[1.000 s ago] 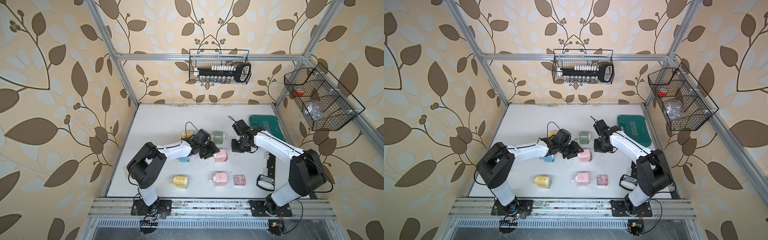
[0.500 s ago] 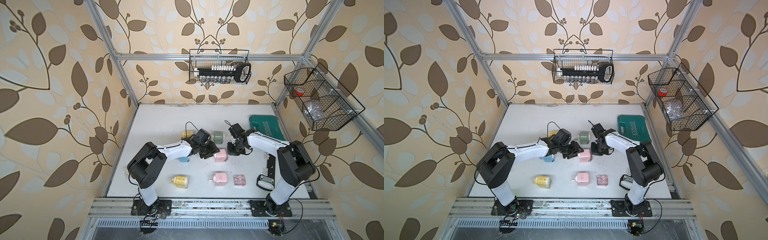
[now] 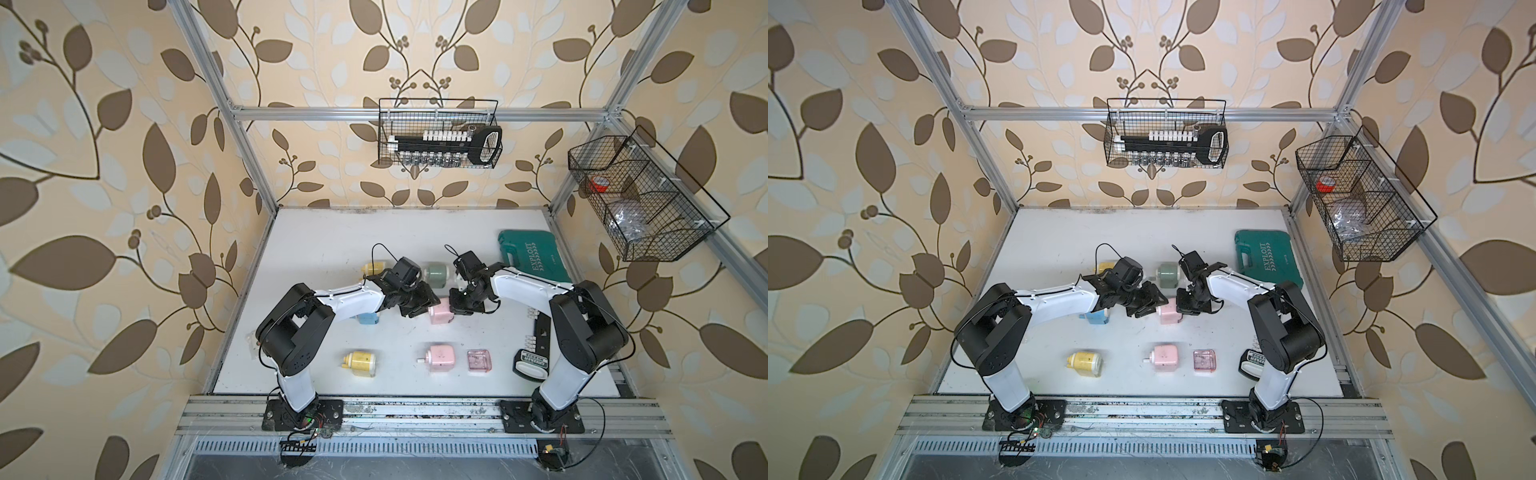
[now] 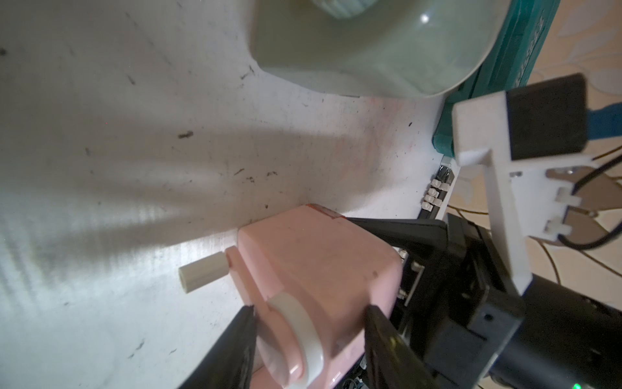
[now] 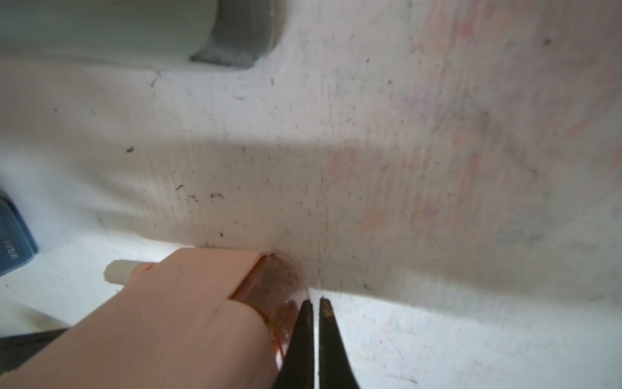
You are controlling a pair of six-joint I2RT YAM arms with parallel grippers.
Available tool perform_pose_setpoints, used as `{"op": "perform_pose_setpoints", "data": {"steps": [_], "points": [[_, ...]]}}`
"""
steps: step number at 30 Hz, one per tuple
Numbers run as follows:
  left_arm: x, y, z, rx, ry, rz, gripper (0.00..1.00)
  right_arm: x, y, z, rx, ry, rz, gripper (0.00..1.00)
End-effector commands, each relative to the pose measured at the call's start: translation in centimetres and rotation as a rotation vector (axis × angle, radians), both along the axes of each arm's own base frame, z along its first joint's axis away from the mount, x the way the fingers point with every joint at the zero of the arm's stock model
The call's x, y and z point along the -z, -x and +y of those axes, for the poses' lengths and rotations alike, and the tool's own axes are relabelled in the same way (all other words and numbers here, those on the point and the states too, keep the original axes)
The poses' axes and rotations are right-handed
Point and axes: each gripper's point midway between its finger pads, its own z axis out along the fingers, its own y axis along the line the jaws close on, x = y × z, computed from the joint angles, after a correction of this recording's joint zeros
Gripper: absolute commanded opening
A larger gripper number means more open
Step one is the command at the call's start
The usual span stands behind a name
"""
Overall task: Put the tray back into the pencil sharpener
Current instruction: Close the container of the pencil sharpener, then adjust the pencil sharpener at the center of the board.
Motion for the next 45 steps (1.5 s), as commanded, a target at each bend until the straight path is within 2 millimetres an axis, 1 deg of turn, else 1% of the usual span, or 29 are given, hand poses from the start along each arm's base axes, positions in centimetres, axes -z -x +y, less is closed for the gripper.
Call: {"op": "perform_pose_setpoints", "data": {"steps": [1, 4, 6, 8, 12, 17, 19, 26, 30, 32, 34, 38, 41, 43, 45], "points": [[3.8, 1.5, 1.2, 0.010, -0.100, 0.080, 0.52, -1.2, 0.4, 1.8, -0.009, -0.096, -0.011, 0.00], [3.8, 1.5, 1.1, 0.011, -0.097, 0.081, 0.52, -1.8, 0.4, 2.9, -0.011, -0.150, -0.014, 0.00], [3.8, 1.5, 1.1, 0.011, -0.097, 0.081, 0.52, -2.0, 0.4, 3.1, -0.009, -0.163, -0.015, 0.00], [3.7, 1.5, 1.1, 0.012, -0.096, 0.080, 0.52, -2.2, 0.4, 2.5, -0.005, -0.139, -0.023, 0.00], [3.3, 1.3, 1.2, 0.010, -0.101, 0.069, 0.55, -2.6, 0.6, 0.7, 0.003, -0.051, -0.045, 0.00], [2.3, 0.9, 1.5, 0.010, -0.111, 0.047, 0.59, -3.5, 0.8, -1.4, 0.008, 0.051, -0.076, 0.01], [1.9, 0.6, 1.8, 0.009, -0.121, 0.038, 0.60, -3.8, 0.9, -1.8, 0.009, 0.068, -0.082, 0.03], [0.4, 0.1, 2.0, 0.019, -0.127, 0.010, 0.62, -4.2, 1.1, -2.2, 0.012, 0.082, -0.095, 0.07], [-1.1, 0.0, 2.4, 0.018, -0.126, -0.019, 0.62, -5.1, 1.1, -2.9, 0.027, 0.106, -0.123, 0.10], [-2.0, -0.1, 2.9, 0.008, -0.132, -0.040, 0.62, -5.6, 1.1, -3.5, 0.039, 0.127, -0.140, 0.12], [-3.0, -0.2, 3.8, -0.005, -0.167, -0.069, 0.62, -6.2, 1.2, -4.3, 0.053, 0.159, -0.158, 0.13], [-5.1, 0.1, 6.2, -0.031, -0.254, -0.129, 0.61, -7.9, 1.7, -6.0, 0.083, 0.213, -0.206, 0.14], [-6.2, 0.9, 7.9, -0.046, -0.283, -0.157, 0.60, -9.2, 2.2, -7.2, 0.103, 0.248, -0.232, 0.11], [-6.9, 1.9, 8.8, -0.050, -0.285, -0.165, 0.59, -9.9, 2.7, -7.8, 0.108, 0.261, -0.241, 0.10], [-8.2, 3.0, 9.9, -0.060, -0.278, -0.180, 0.58, -10.7, 3.4, -8.2, 0.116, 0.261, -0.249, 0.09]]}}
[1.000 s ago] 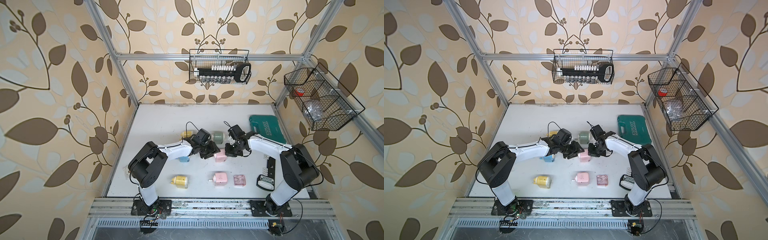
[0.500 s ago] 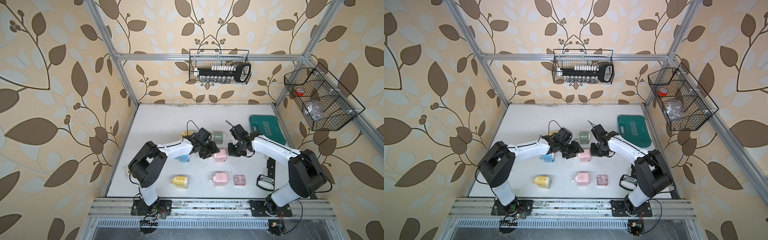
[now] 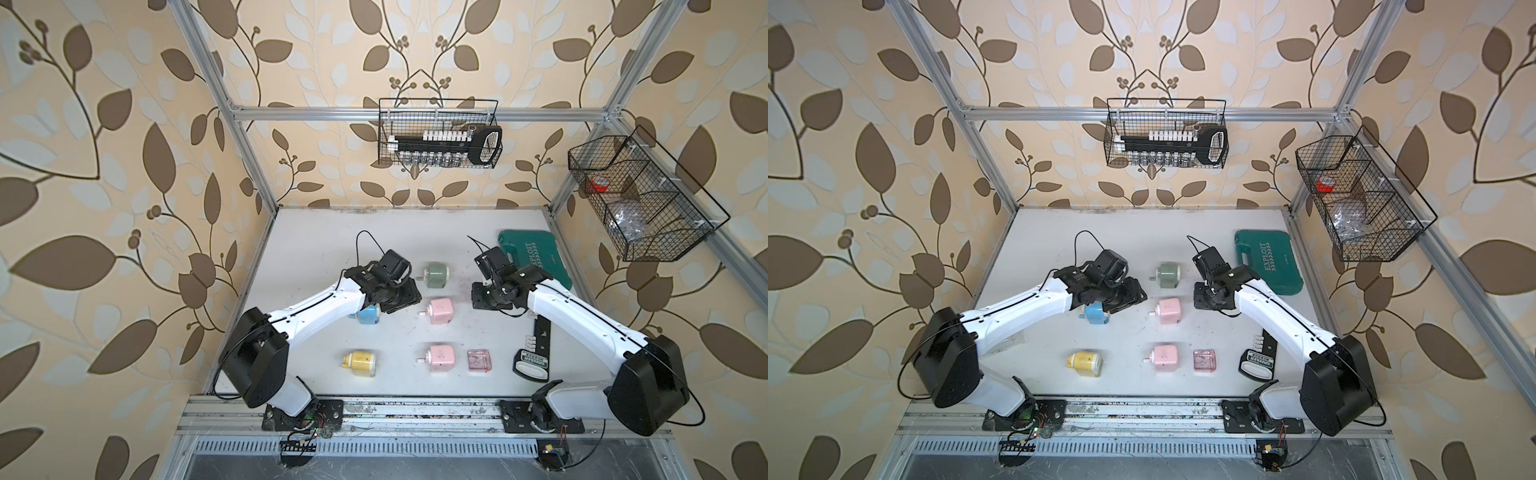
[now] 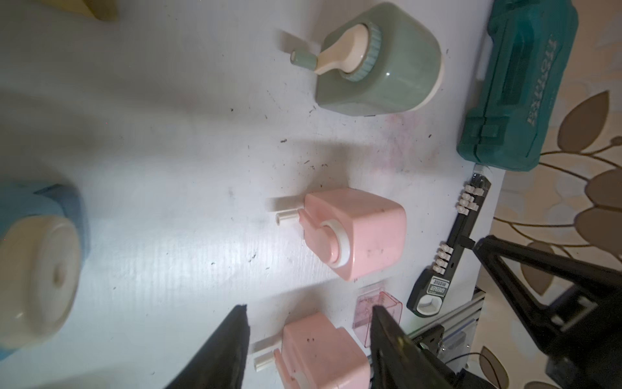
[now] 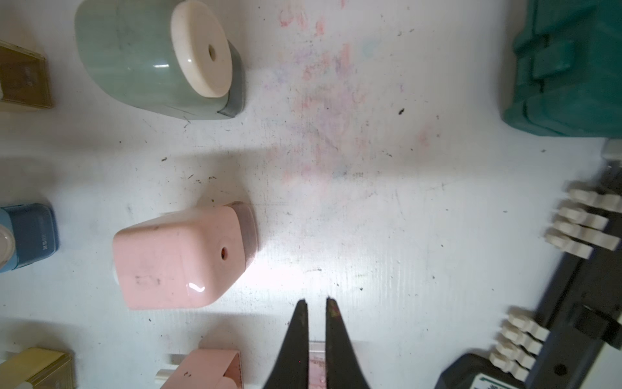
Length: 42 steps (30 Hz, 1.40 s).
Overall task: Put the tray back into the pencil sharpener
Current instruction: Adjust the pencil sharpener at the center of the board.
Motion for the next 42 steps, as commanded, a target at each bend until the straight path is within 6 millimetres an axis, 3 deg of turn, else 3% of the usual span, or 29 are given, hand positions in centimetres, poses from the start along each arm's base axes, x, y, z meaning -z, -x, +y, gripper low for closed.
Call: {"op": "perform_pose_setpoints", "data": {"steps": [1, 8, 16, 23, 33, 42], "points": [[-1.4, 1.7, 3.2, -0.023, -0.058, -0.035, 0.58, -0.8, 1.7, -1.9, 0.032, 0.056, 0.008, 0.09], [-3.2, 5.2, 6.8, -0.073, -0.023, -0.078, 0.55, -2.9, 4.7, -1.9, 0.059, -0.075, -0.040, 0.12], [-2.9, 7.5, 7.5, -0.070, -0.011, -0.067, 0.53, -3.8, 7.0, -2.6, 0.062, -0.087, -0.016, 0.14], [-1.8, 9.0, 5.7, -0.029, -0.050, -0.080, 0.53, -3.7, 8.6, -4.4, 0.116, -0.060, -0.043, 0.23], [-0.1, 10.3, 1.4, 0.018, -0.091, -0.097, 0.55, -2.1, 9.1, -4.1, 0.055, -0.036, 0.013, 0.25], [1.1, 11.7, -0.7, -0.032, -0.160, -0.080, 0.55, -1.6, 8.6, -3.7, 0.030, -0.028, 0.020, 0.26]]}}
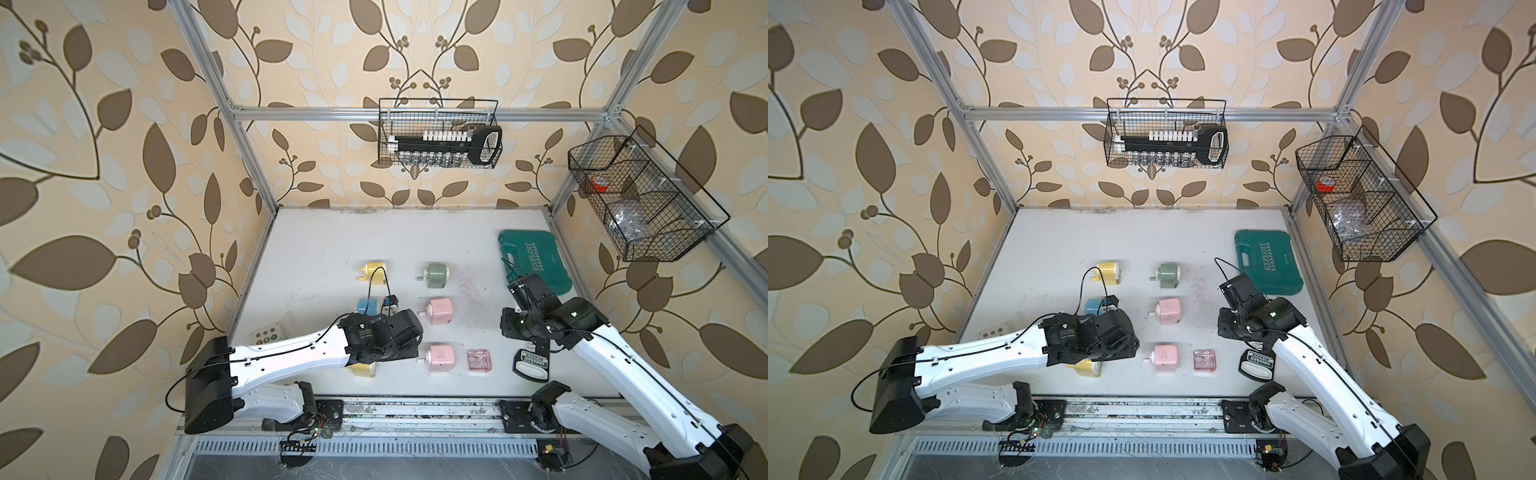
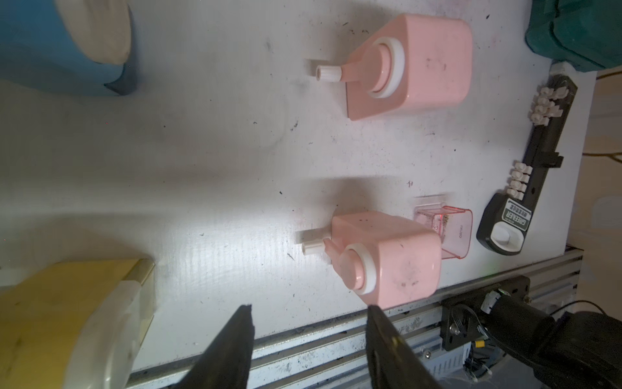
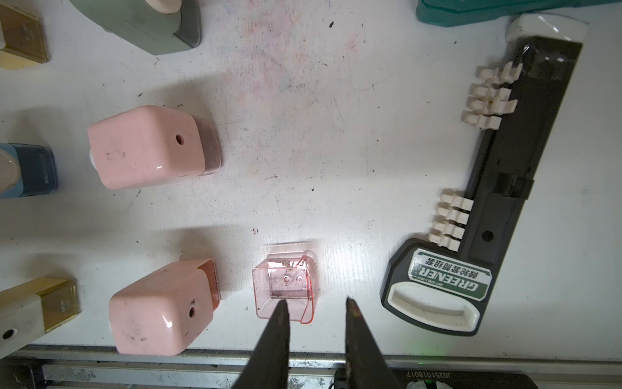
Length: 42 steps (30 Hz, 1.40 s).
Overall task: Put the tray back into the pencil sharpener
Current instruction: Adjust the pencil sharpener at the center of the board.
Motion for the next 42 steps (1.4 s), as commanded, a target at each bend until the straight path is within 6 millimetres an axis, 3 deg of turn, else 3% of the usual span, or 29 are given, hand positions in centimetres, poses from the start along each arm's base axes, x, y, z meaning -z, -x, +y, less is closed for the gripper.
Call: {"op": "perform_pose_setpoints", "data": {"steps": [1, 7, 12, 21, 28, 29, 42], "points": [[-1.4, -0.4, -0.8, -0.087, 0.011, -0.044, 0.55, 0.8, 0.0, 0.4, -0.031, 0.008, 0.021, 0.26], [0.2, 0.8, -2.8, -0.109, 0.004, -0.014, 0.58, 1.5, -0.4, 0.9, -0.042, -0.005, 0.024, 0.27], [0.9, 0.5, -4.2, -0.133, 0.053, -0.004, 0.62, 2.4, -0.5, 1.6, -0.055, -0.022, 0.046, 0.28], [1.7, -0.2, -3.9, -0.187, 0.092, 0.012, 0.66, 3.6, -0.8, 2.1, -0.071, -0.022, 0.072, 0.29], [2.4, 0.2, -5.5, -0.139, 0.127, 0.074, 0.66, 3.9, -1.1, 2.4, -0.080, -0.024, 0.080, 0.29], [3.3, 0.2, -5.8, -0.136, 0.108, 0.086, 0.66, 4.0, -1.0, 2.4, -0.081, -0.023, 0.082, 0.29], [4.2, 0.6, -5.9, -0.127, 0.127, 0.116, 0.59, 4.4, -0.8, 2.5, -0.086, -0.025, 0.092, 0.29]]}}
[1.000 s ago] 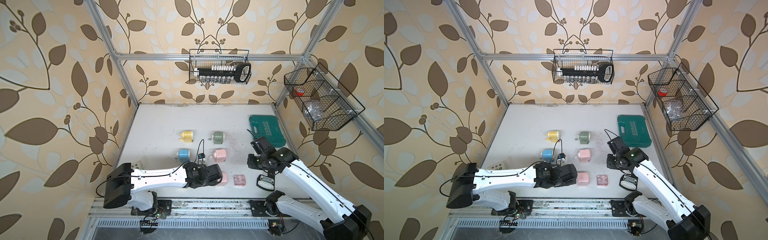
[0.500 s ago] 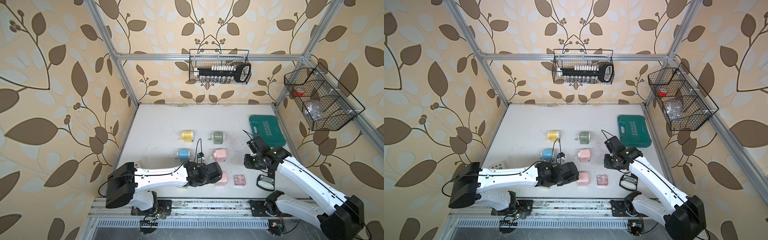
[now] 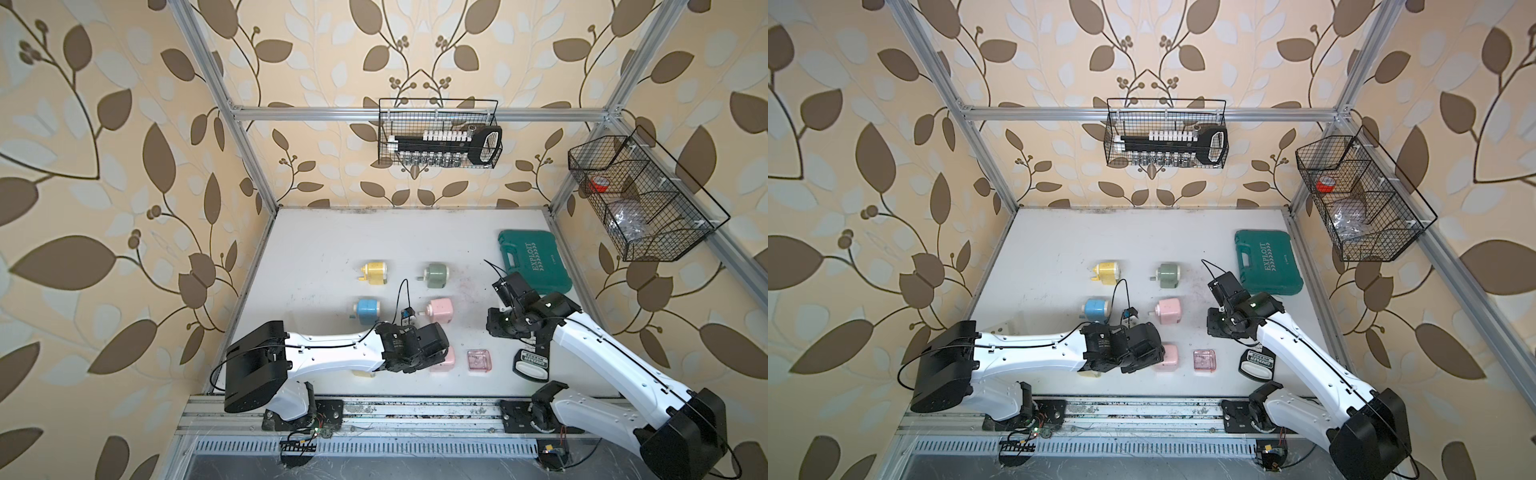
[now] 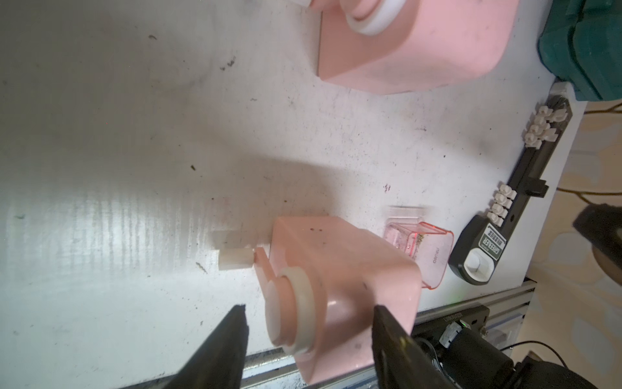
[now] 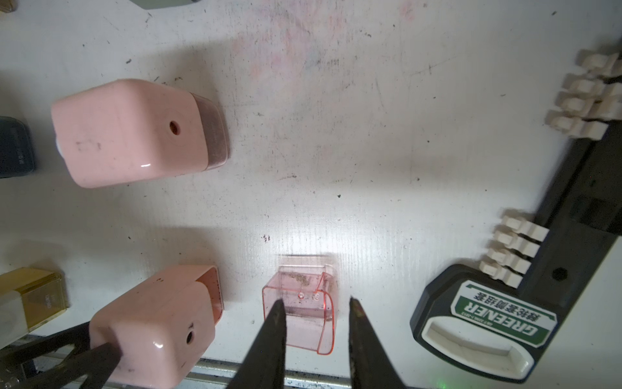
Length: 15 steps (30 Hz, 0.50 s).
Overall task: Put the tray back into the pencil sharpener
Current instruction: Adjust the pencil sharpener at the center of the board.
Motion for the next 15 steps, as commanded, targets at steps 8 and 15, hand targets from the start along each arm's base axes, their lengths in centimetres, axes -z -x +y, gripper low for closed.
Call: {"op": "perform_pose_setpoints", "data": {"steps": [8, 15], "points": [[0.9, 0.4, 0.5, -0.003, 0.012, 0.028, 0.58, 1.3, 0.9, 0.1, -0.007, 0.017, 0.057, 0.29], [1.3, 0.7, 1.0, -0.006, 0.010, 0.037, 0.58, 2.3, 2.1, 0.0, 0.021, 0.034, 0.114, 0.29]]}}
